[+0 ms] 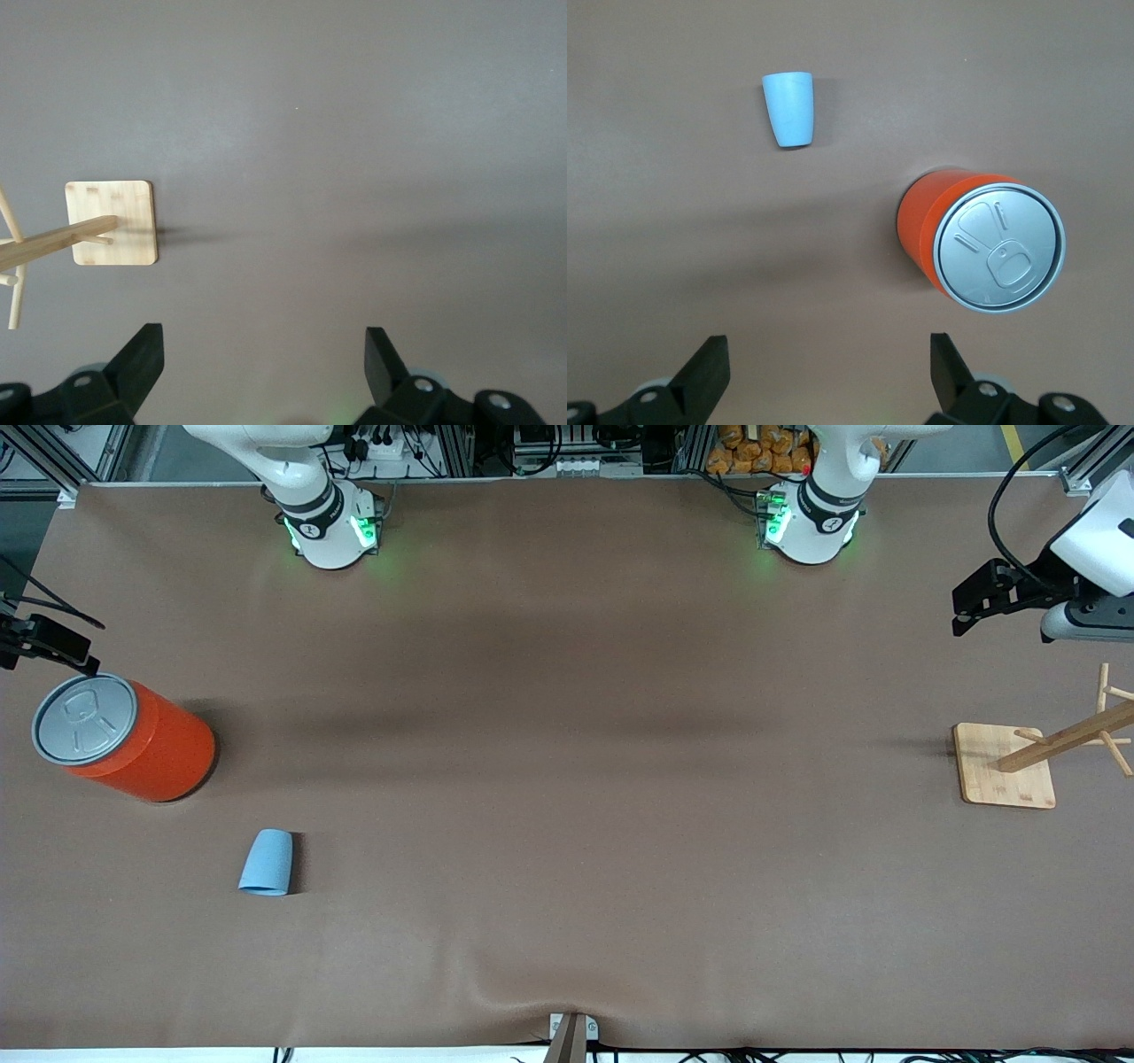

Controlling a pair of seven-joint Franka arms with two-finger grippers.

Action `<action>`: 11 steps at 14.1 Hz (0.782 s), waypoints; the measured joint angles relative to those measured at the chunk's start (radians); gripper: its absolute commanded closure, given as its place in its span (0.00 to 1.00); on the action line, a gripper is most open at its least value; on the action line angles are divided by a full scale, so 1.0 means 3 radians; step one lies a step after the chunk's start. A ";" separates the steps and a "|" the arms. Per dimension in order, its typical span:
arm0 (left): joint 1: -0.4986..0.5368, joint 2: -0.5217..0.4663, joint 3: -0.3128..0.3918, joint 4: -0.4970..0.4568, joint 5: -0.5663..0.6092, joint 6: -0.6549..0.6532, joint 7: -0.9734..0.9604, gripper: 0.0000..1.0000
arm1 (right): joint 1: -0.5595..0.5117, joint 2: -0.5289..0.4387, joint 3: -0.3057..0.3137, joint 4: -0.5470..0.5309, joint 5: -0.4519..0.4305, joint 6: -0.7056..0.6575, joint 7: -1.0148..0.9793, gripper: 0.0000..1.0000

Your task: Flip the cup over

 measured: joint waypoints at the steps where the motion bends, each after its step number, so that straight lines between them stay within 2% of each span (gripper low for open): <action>1: 0.0002 0.0000 0.0001 0.0001 -0.0011 -0.0001 -0.0004 0.00 | 0.0000 -0.0001 0.0000 0.0002 0.0000 -0.0005 0.0001 0.00; 11: 0.0007 0.0021 0.0008 0.0047 -0.0015 -0.0014 -0.0014 0.00 | 0.0004 0.0006 0.0018 -0.0009 0.0010 -0.0070 0.0008 0.00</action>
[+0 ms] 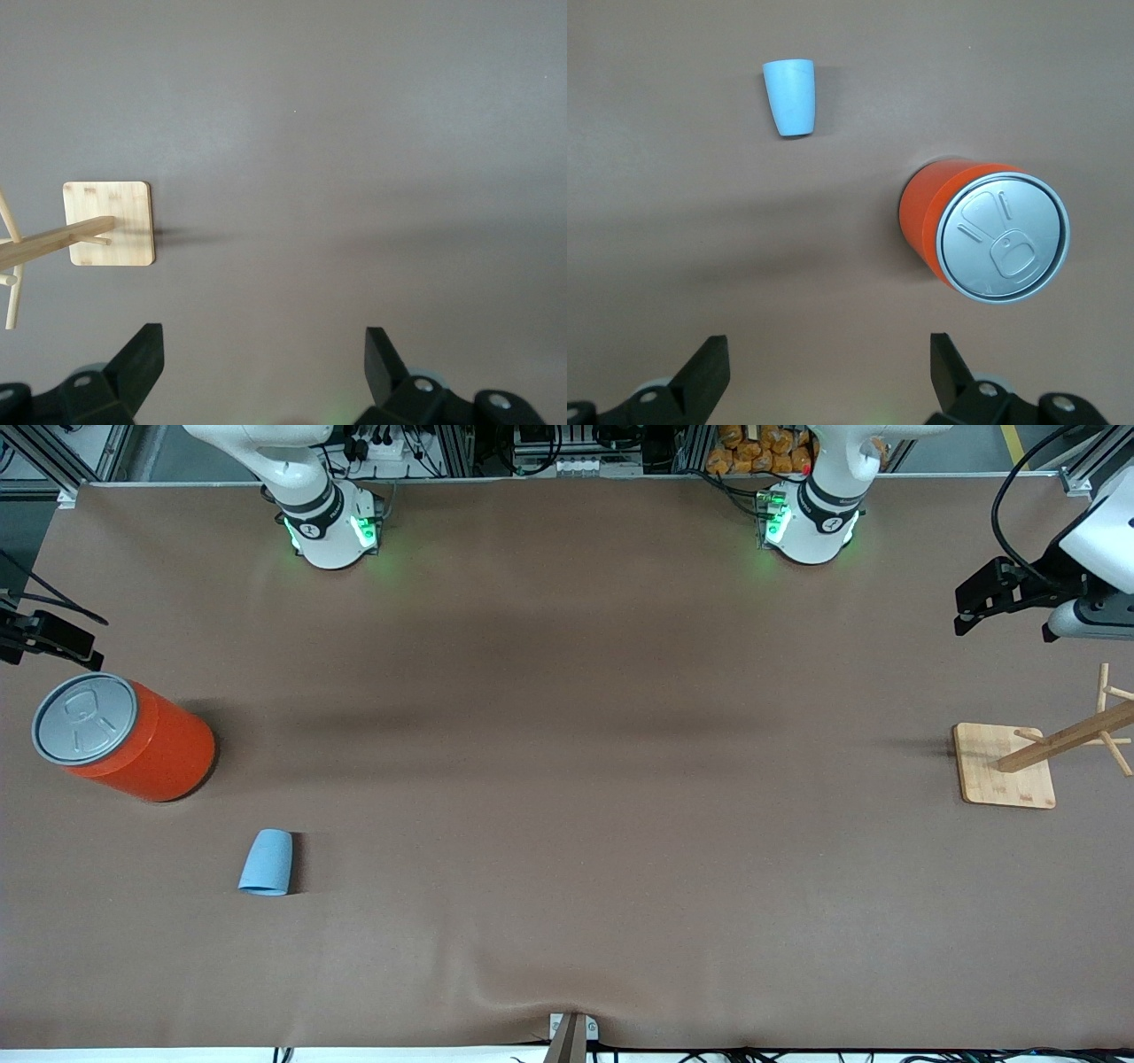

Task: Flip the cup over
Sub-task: 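Reach the right gripper down to the light blue cup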

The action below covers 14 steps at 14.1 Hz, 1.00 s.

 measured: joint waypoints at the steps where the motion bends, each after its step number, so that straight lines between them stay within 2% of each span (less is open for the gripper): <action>1: 0.0001 0.0002 0.0000 0.0000 0.0000 0.0000 0.0000 0.00 | 0.0012 0.0009 0.0010 -0.0007 0.0002 0.0000 0.0000 0.00; 4: 0.0023 0.0002 0.0013 0.0015 0.0000 -0.0088 -0.0002 0.00 | 0.0081 0.0057 0.0028 -0.0049 0.0007 0.0056 0.0000 0.00; 9: 0.0054 0.0006 0.0029 0.0023 0.0000 -0.0111 -0.0002 0.00 | 0.0158 0.0204 0.0033 -0.0215 0.0010 0.0423 0.0004 0.00; 14: 0.0054 0.0008 0.0028 0.0024 0.0000 -0.0111 -0.0002 0.00 | 0.0204 0.0620 0.0036 -0.0253 0.0012 0.0862 0.0001 0.00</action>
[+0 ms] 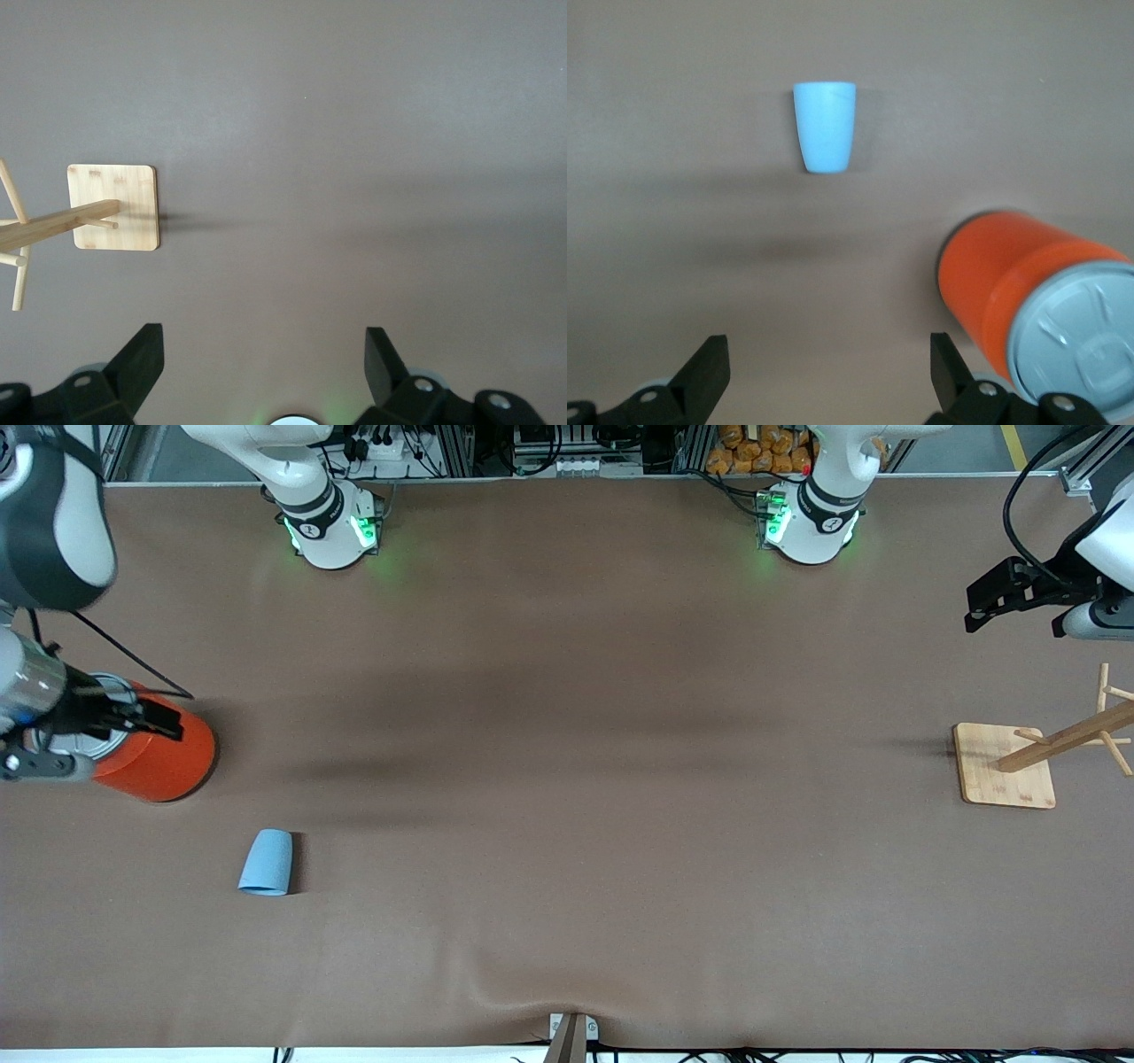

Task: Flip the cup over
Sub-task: 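Reach the right gripper down to the light blue cup, then close the right gripper on the blue cup and lift it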

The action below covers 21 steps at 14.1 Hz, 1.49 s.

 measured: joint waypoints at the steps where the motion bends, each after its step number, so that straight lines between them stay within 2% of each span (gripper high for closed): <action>1: 0.0000 0.0001 -0.0002 -0.0002 0.0000 0.0000 0.0000 0.00 | 0.0019 0.0098 0.0000 -0.0005 0.0000 0.0107 0.0000 0.00; 8: 0.0000 0.0013 -0.0002 -0.0007 0.0000 0.0000 0.0000 0.00 | 0.0208 0.0710 0.0001 -0.0087 -0.0068 0.0904 -0.0019 0.00; 11: 0.0000 0.0020 -0.0002 -0.0014 0.0000 0.0000 0.0000 0.00 | 0.0227 0.0814 -0.0008 -0.0206 -0.0222 0.1294 -0.0149 0.00; 18: 0.0001 0.0032 -0.0002 -0.0045 0.0000 0.0000 0.0000 0.00 | 0.0149 0.1118 -0.0048 -0.0293 -0.0234 0.2017 -0.0252 0.00; 21: 0.0001 0.0034 -0.0002 -0.0046 0.0000 0.0000 0.0000 0.00 | 0.0087 0.1291 -0.0051 -0.0295 -0.0234 0.2166 -0.0255 0.00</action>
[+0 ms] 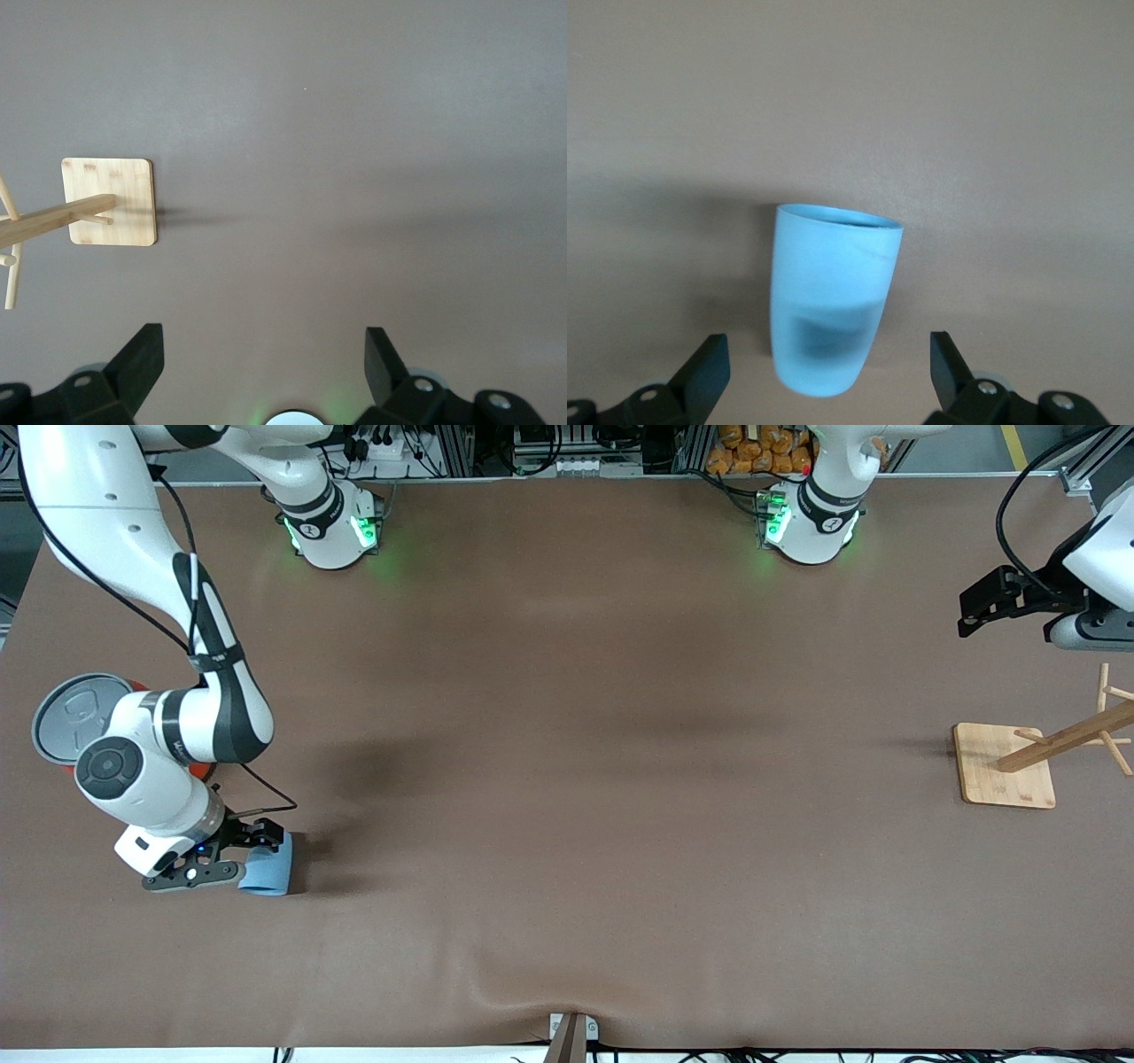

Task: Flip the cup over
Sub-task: 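Close the right gripper on the blue cup and lift it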

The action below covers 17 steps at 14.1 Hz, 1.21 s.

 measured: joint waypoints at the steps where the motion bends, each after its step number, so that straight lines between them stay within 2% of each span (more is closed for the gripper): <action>1: 0.0000 0.0002 0.0000 0.0000 0.0000 0.0000 0.0000 0.00 | -0.0011 0.0039 -0.0001 0.0000 0.0000 0.0048 0.0000 0.00; 6: 0.0000 0.0017 -0.0002 -0.0001 0.0000 0.0007 0.0000 0.00 | -0.0016 0.0206 0.0000 -0.0001 0.0000 0.0367 0.0001 0.00; 10: 0.0000 0.0036 -0.0004 -0.0001 0.0000 0.0013 0.0000 0.00 | -0.0016 0.0312 0.0000 -0.0013 0.0000 0.0434 0.0001 0.00; 17: 0.0000 0.0039 -0.0003 -0.0001 0.0000 0.0024 0.0000 0.00 | -0.0013 0.0325 0.0007 -0.0092 0.0000 0.0573 0.0001 0.00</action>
